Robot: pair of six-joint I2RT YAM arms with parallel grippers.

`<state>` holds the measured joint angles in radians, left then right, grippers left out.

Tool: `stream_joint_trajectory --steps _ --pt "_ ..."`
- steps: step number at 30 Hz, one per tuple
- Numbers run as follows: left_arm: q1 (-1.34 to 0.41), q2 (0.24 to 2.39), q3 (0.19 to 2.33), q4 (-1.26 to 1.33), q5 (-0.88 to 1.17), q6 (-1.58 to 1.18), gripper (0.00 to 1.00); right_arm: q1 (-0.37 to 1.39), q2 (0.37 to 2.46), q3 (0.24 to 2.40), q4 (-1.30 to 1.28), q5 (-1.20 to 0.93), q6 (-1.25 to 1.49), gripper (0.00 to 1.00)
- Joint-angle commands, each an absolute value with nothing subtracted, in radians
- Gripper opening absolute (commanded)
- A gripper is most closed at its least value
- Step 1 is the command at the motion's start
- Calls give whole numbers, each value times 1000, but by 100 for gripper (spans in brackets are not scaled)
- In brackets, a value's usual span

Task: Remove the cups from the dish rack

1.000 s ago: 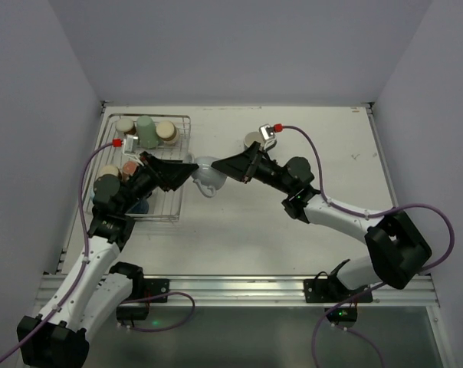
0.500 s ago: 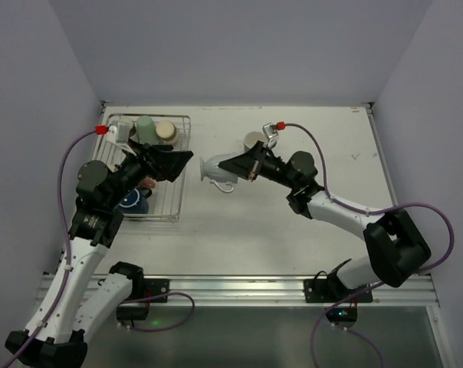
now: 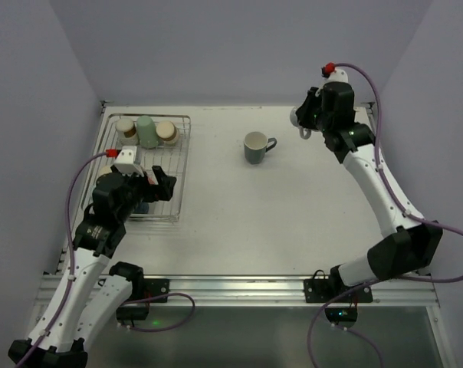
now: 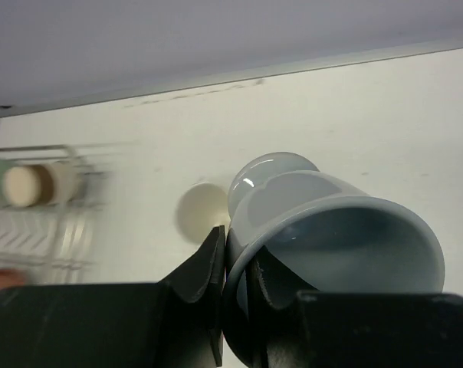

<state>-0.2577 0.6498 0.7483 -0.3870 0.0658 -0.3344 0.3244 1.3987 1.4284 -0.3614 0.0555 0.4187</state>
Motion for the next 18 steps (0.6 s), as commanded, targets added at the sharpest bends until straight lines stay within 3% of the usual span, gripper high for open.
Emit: stream_joint_trajectory --steps 1,9,18 --pt "-258 617 712 -388 5 -276 100 276 1564 1575 -612 228 201 0" --pt "-258 603 687 -377 -12 -273 100 249 1914 1770 -657 226 150 0" --pt "-256 638 706 -400 -133 -278 100 250 2022 1718 -597 173 178 0"
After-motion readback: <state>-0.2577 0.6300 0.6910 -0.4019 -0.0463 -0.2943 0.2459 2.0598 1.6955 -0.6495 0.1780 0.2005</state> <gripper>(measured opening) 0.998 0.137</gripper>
